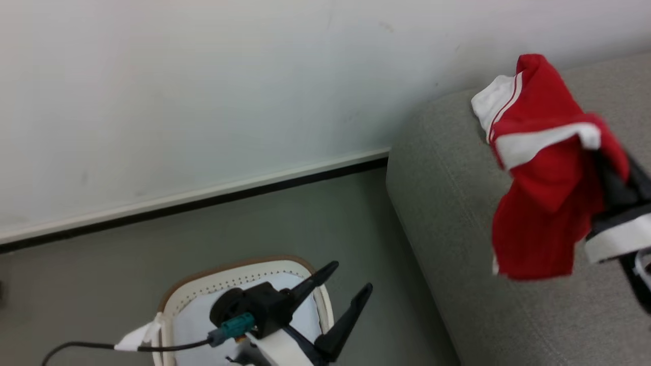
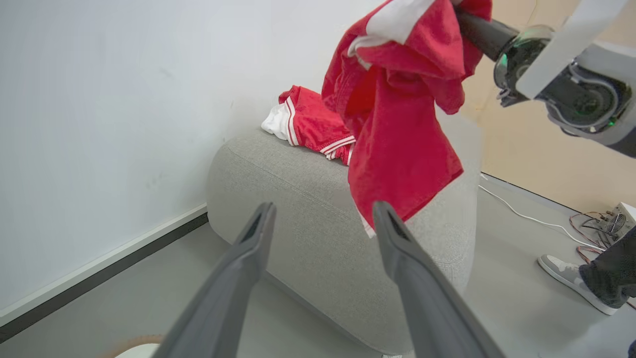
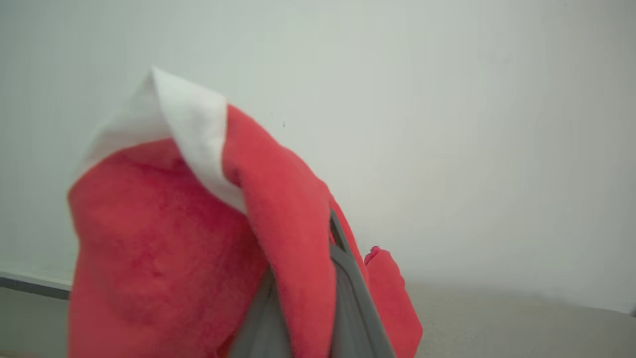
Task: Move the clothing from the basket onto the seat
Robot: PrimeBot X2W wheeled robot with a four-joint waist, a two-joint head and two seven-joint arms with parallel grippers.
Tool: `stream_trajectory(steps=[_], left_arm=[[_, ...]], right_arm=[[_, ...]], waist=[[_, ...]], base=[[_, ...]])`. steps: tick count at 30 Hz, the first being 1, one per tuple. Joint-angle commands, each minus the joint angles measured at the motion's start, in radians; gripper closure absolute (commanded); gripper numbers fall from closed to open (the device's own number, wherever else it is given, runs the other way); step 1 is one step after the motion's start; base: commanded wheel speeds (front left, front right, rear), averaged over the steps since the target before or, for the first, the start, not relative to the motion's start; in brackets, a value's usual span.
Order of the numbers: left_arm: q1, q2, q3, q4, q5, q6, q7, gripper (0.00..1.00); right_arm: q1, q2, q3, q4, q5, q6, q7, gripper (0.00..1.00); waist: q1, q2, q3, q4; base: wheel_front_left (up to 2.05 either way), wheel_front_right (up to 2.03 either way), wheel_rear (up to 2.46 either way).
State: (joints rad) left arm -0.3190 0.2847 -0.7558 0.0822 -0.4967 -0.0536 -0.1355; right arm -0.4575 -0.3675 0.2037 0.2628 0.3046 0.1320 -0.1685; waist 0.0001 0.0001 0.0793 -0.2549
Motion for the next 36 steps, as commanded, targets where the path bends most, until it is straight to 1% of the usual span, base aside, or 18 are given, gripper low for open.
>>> stream_trajectory(steps=[1,4,8,10,11,15,18,23,24,25,26,28,30,31,33,36], left_arm=[[-0.015,0.014,0.005,-0.005,0.012,-0.006,-0.004,0.0],[-0.054,0.031,0.024,-0.02,0.022,-0.005,-0.007,0.0],[-0.1,0.05,0.045,-0.047,0.031,-0.01,-0.018,0.0],[-0.121,0.064,0.064,-0.058,0.033,-0.006,-0.027,0.0],[-0.13,0.071,0.071,-0.064,0.036,-0.001,-0.03,0.0],[-0.152,0.089,0.083,-0.087,0.048,-0.005,-0.042,0.0],[-0.167,0.095,0.092,-0.098,0.053,-0.003,-0.051,0.0],[-0.187,0.081,0.098,-0.096,0.058,0.004,-0.072,0.0],[-0.189,0.076,0.097,-0.093,0.058,0.003,-0.077,0.0],[-0.19,0.073,0.096,-0.091,0.058,0.002,-0.08,0.0],[-0.19,0.071,0.096,-0.088,0.057,0.001,-0.084,0.0],[-0.19,0.068,0.099,-0.081,0.054,0.002,-0.091,0.0],[-0.18,0.065,0.105,-0.067,0.044,0.005,-0.098,0.0],[-0.172,0.064,0.107,-0.063,0.039,0.007,-0.102,0.0],[-0.154,0.058,0.113,-0.048,0.026,0.01,-0.107,0.0],[-0.121,0.047,0.12,-0.028,0.008,0.016,-0.114,0.0]], right_arm=[[-0.05,0.011,-0.044,0.011,-0.018,-0.003,-0.007,1.0],[-0.175,0.005,-0.19,0.052,-0.091,-0.003,0.014,1.0],[-0.354,-0.032,-0.384,0.133,-0.191,-0.003,0.063,1.0],[-0.435,-0.047,-0.481,0.173,-0.246,-0.003,0.078,1.0],[-0.468,-0.055,-0.524,0.194,-0.277,-0.002,0.086,1.0],[-0.551,-0.055,-0.677,0.27,-0.412,-0.002,0.089,1.0],[-0.571,-0.028,-0.796,0.319,-0.51,-0.003,0.071,1.0],[-0.545,0.069,-0.981,0.387,-0.65,-0.003,0.024,1.0],[-0.535,0.092,-1.006,0.393,-0.684,-0.003,0.015,0.85],[-0.531,0.114,-1.029,0.393,-0.708,-0.003,0.007,0.45],[-0.528,0.135,-1.05,0.385,-0.739,-0.003,-0.003,0.0],[-0.528,0.176,-1.077,0.37,-0.783,-0.003,-0.021,0.0],[-0.517,0.225,-1.064,0.373,-0.818,-0.003,-0.038,0.0],[-0.512,0.239,-1.051,0.377,-0.826,-0.003,-0.046,0.0],[-0.483,0.246,-1.027,0.388,-0.836,-0.003,-0.06,0.0],[-0.415,0.248,-0.964,0.397,-0.812,-0.003,-0.083,0.0]], waist=[[-0.0001,-0.0001,0.1,0.048],[-0.0001,-0.0001,0.19,0.083],[-0.0001,-0.0001,0.311,0.142],[-0.0001,-0.0001,0.369,0.167],[-0.0001,-0.0001,0.397,0.179],[-0.0001,-0.0001,0.486,0.219],[-0.0001,-0.0001,0.538,0.244],[-0.0001,-0.0001,0.557,0.262],[-0.0001,-0.0001,0.549,0.261],[-0.0001,-0.0001,0.54,0.26],[-0.0001,-0.0001,0.529,0.256],[-0.0001,-0.0001,0.504,0.248],[-0.0001,-0.0001,0.469,0.238],[-0.0001,-0.0001,0.45,0.232],[-0.0001,-0.0001,0.406,0.221],[-0.0001,-0.0001,0.331,0.209]], base=[[0.0,0.0,0.0],[0.0,0.0,0.0],[0.0,0.0,0.0],[0.0,0.0,0.0],[0.0,0.0,0.0],[0.0,0.0,0.0],[0.0,0.0,0.0],[0.0,0.0,0.0],[0.0,0.0,0.0],[0.0,0.0,0.0],[0.0,0.0,0.0],[0.0,0.0,0.0],[0.0,0.0,0.0],[0.0,0.0,0.0],[0.0,0.0,0.0],[0.0,0.0,0.0]])
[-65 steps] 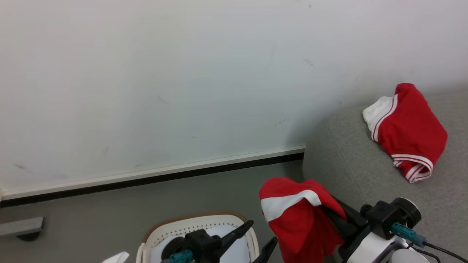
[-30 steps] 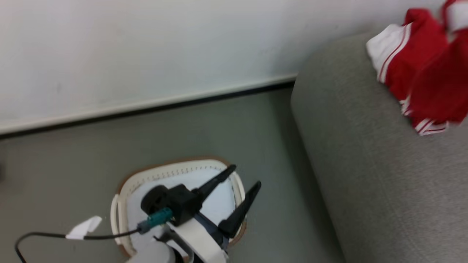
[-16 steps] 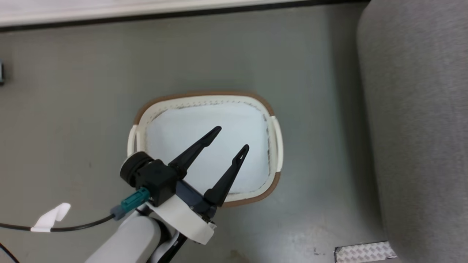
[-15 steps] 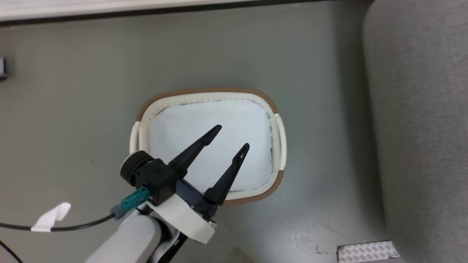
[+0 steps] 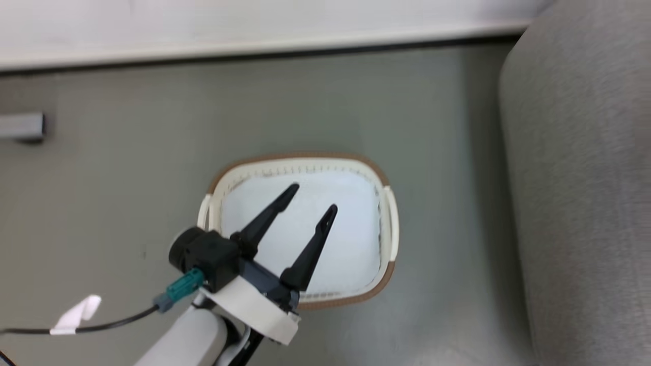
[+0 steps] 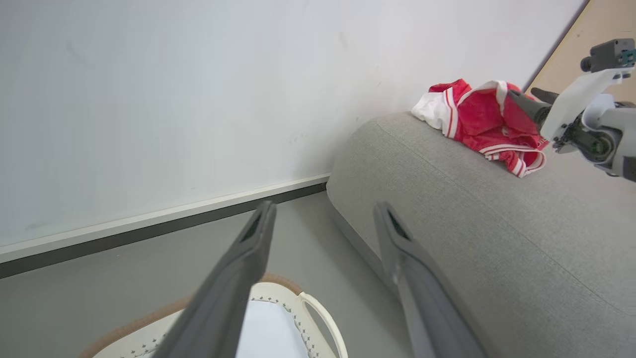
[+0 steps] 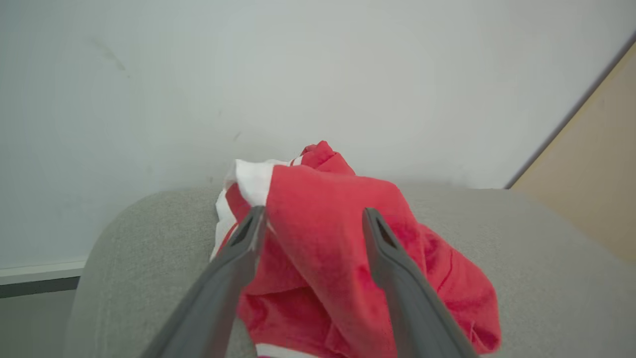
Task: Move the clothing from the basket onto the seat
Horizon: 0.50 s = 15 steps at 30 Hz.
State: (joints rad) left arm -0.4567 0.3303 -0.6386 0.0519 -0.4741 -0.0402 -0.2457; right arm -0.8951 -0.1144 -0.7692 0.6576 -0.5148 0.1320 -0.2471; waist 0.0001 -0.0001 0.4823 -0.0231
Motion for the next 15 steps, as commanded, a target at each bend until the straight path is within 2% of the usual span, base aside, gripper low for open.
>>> stream_trajectory(steps=[1,4,10,15], left_arm=[[0.031,-0.002,0.006,0.013,-0.019,0.005,-0.007,0.0],[0.093,-0.011,0.019,0.047,-0.029,0.019,-0.013,0.0],[0.226,-0.02,0.042,0.126,-0.027,0.047,-0.018,0.0],[0.319,-0.039,0.118,0.142,-0.011,0.075,-0.018,0.0]], right_arm=[[0.049,-0.003,0.034,-0.002,0.02,-0.003,-0.012,0.0],[0.166,0.004,0.127,-0.038,0.086,-0.003,-0.018,0.0],[0.453,-0.008,0.33,-0.22,0.249,-0.003,-0.018,0.0],[0.656,-0.012,0.441,-0.353,0.35,-0.003,-0.019,0.0]], waist=[[-0.0001,0.0001,-0.102,-0.026],[-0.0001,0.0001,-0.197,-0.033],[-0.0001,0.0001,-0.375,-0.018],[-0.0001,0.0001,-0.474,0.015]], base=[[0.0,0.0,0.0],[0.0,0.0,0.0],[0.0,0.0,0.0],[0.0,0.0,0.0]])
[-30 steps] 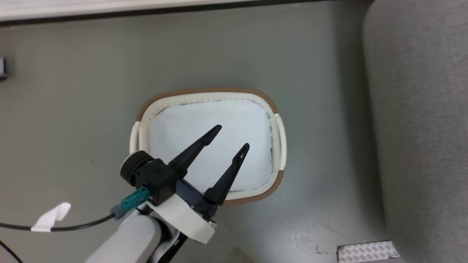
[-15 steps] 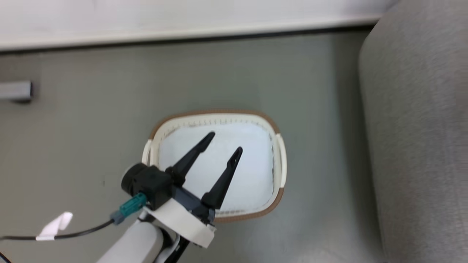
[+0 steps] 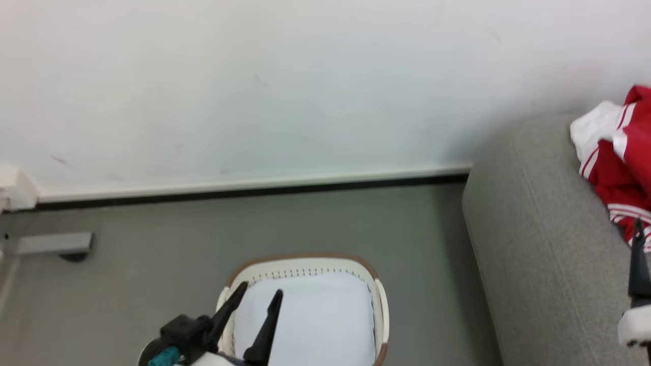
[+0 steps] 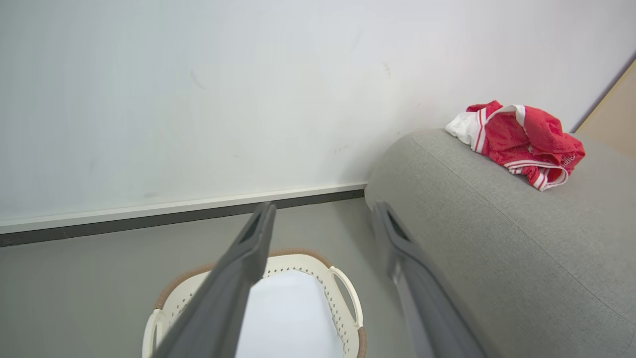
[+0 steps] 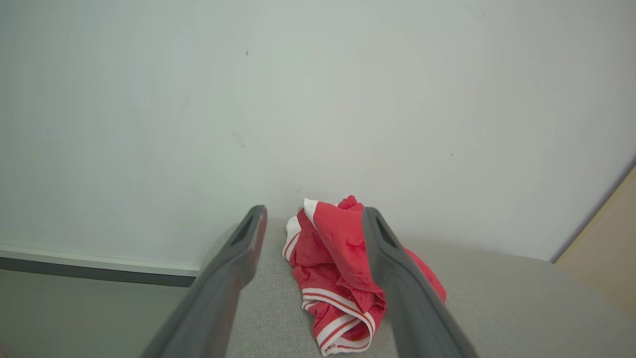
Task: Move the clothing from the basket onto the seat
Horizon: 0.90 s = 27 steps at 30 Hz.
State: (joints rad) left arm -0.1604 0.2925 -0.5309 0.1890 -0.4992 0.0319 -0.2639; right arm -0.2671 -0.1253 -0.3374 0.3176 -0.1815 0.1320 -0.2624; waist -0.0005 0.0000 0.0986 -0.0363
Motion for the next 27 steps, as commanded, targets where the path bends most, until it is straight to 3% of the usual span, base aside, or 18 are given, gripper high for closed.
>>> stream_trajectory(steps=[1,11,27], left_arm=[[0.037,-0.003,0.025,0.006,0.018,0.005,0.0,0.0],[0.111,-0.035,0.167,0.032,0.066,-0.014,0.0,0.0],[0.191,-0.132,0.383,0.111,0.214,-0.103,-0.001,0.0]], right_arm=[[0.057,0.004,0.023,-0.038,0.031,-0.003,-0.003,0.0],[0.241,0.061,0.152,-0.145,0.138,-0.003,-0.003,0.0],[0.345,0.074,0.266,-0.01,0.288,-0.003,-0.003,0.0]], waist=[[0.0005,0.0,-0.102,0.035],[0.0005,0.0,-0.165,0.086],[0.0005,0.0,-0.199,0.086]], base=[[0.0,0.0,0.0],[0.0,0.0,0.0],[0.0,0.0,0.0]])
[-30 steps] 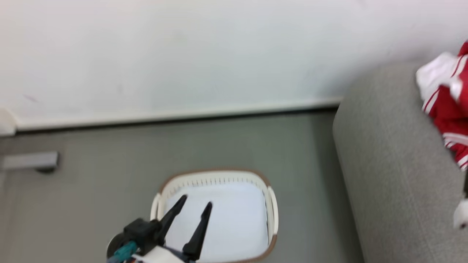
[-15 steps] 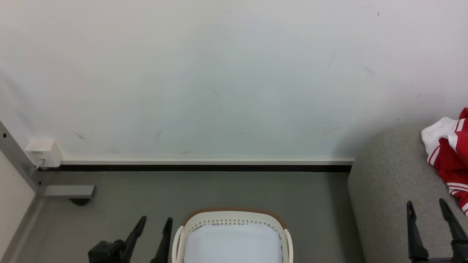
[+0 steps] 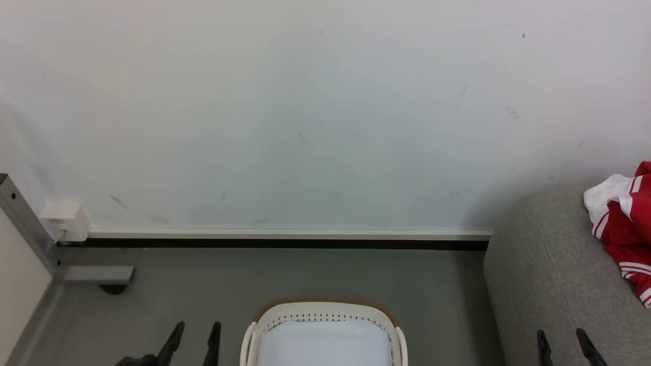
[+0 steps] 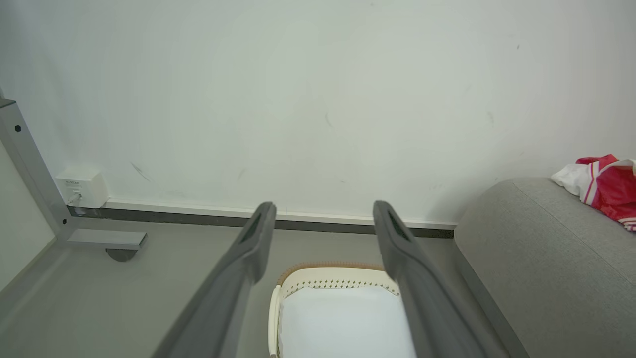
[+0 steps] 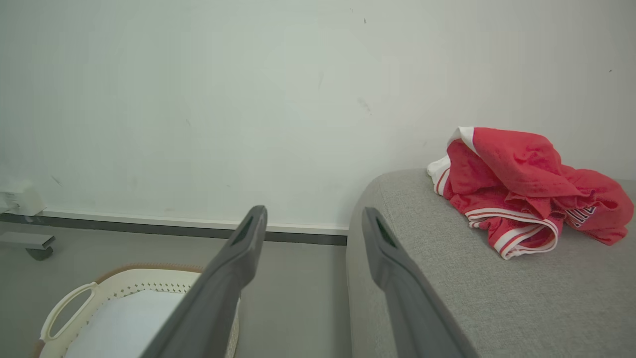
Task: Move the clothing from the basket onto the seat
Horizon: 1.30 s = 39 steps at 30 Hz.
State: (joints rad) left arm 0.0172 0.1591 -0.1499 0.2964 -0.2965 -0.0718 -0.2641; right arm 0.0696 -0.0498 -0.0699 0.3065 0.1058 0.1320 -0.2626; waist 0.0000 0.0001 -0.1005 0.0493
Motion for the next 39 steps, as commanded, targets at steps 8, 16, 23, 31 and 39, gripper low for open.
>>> stream_trajectory(steps=[8,16,23,31,39], left_arm=[[0.003,-0.038,0.05,0.011,0.057,-0.034,0.0,0.0],[0.021,-0.057,0.049,0.045,0.053,-0.043,0.001,1.0],[0.006,-0.063,0.072,0.048,-0.066,-0.045,0.039,1.0],[-0.008,-0.068,0.092,0.033,-0.207,-0.047,0.075,1.0],[-0.022,-0.072,0.111,0.021,-0.335,-0.048,0.109,1.0]], right_arm=[[-0.007,-0.001,0.014,0.005,0.014,-0.003,-0.003,0.0],[0.006,0.011,0.021,0.039,0.013,0.0,0.007,1.0],[-0.015,0.012,0.008,0.043,0.143,0.0,0.047,1.0],[-0.03,0.01,0.006,0.025,0.297,0.0,0.08,1.0],[-0.048,0.008,0.002,0.013,0.437,0.0,0.112,1.0]], waist=[[0.0,-0.0001,0.005,0.015],[0.0,-0.0001,0.006,0.026],[0.0001,-0.0001,0.011,0.022],[0.0001,-0.0001,0.017,0.018],[0.0001,-0.0001,0.024,0.013]], base=[[0.0,0.0,0.0],[0.0,0.0,0.0],[0.0,0.0,0.0],[0.0,0.0,0.0],[0.0,0.0,0.0]])
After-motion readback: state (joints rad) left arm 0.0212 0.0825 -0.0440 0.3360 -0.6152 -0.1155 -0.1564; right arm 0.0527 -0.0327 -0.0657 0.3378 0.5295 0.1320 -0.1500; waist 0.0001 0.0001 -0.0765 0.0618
